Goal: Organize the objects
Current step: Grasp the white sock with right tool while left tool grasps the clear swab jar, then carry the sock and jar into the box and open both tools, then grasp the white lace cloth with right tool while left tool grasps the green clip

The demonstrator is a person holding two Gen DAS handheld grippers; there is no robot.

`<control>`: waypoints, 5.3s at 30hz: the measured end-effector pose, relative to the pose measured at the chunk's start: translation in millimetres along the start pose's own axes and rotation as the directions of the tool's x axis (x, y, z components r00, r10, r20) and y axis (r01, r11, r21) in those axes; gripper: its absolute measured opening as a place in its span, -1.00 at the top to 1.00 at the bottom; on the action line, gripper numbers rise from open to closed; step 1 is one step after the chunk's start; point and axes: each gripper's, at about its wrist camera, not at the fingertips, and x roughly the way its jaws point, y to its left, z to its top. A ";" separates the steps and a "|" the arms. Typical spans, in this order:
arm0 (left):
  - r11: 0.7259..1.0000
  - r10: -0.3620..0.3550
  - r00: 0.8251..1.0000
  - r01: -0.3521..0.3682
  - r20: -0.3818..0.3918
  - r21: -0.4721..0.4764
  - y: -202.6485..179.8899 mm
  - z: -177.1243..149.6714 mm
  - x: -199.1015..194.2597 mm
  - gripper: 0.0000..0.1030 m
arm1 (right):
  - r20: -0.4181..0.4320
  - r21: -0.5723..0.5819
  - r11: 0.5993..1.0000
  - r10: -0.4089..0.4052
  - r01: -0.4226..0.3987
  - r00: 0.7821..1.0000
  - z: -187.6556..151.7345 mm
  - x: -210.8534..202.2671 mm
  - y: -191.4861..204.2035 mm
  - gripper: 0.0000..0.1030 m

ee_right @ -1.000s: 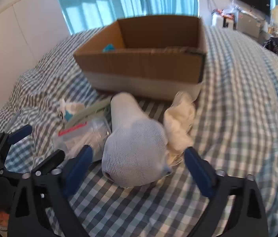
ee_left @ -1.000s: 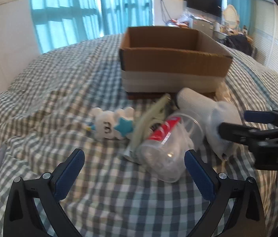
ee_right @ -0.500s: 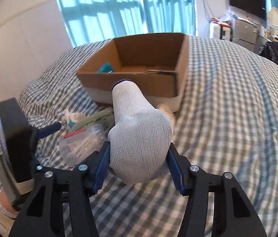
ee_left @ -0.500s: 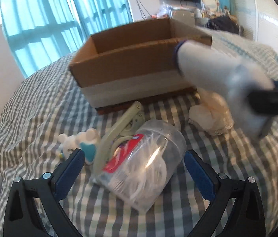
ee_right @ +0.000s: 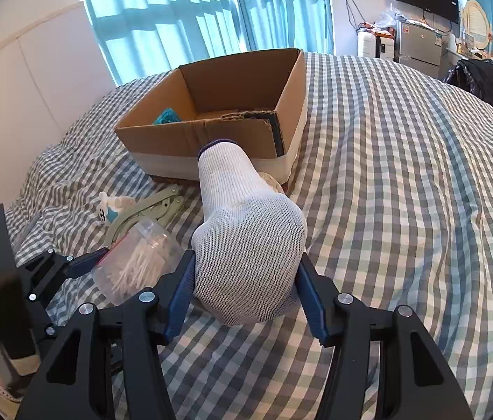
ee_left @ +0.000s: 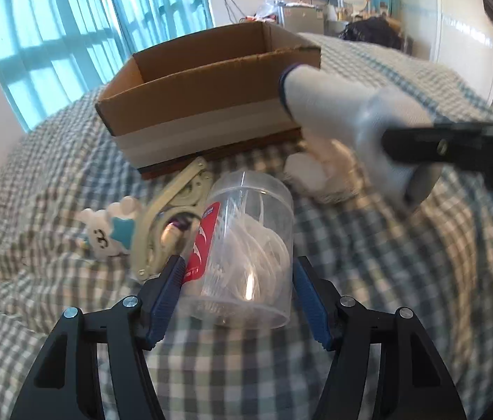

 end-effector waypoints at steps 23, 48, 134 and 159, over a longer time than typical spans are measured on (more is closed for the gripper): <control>0.992 0.004 0.999 0.003 0.052 -0.128 30.4 13.9 -38.7 -0.22 | 0.045 -0.017 0.999 -0.041 0.042 0.998 -14.4 -42.6 11.7 -0.08; 0.976 0.051 0.950 0.018 0.308 -0.217 92.2 140.6 -124.3 -0.22 | 0.331 -0.133 0.990 0.082 -0.039 0.940 116.6 -136.2 43.4 -0.08; 0.951 0.159 0.984 -0.174 -0.079 -0.256 84.5 10.8 54.6 -0.90 | -0.035 -0.043 0.997 -0.060 0.059 0.998 33.9 77.0 12.8 -0.75; 0.987 0.002 1.000 -0.004 -0.016 -0.161 41.9 -1.9 -1.4 0.80 | -0.105 -0.065 0.998 -0.031 0.024 0.994 1.7 67.2 26.3 0.65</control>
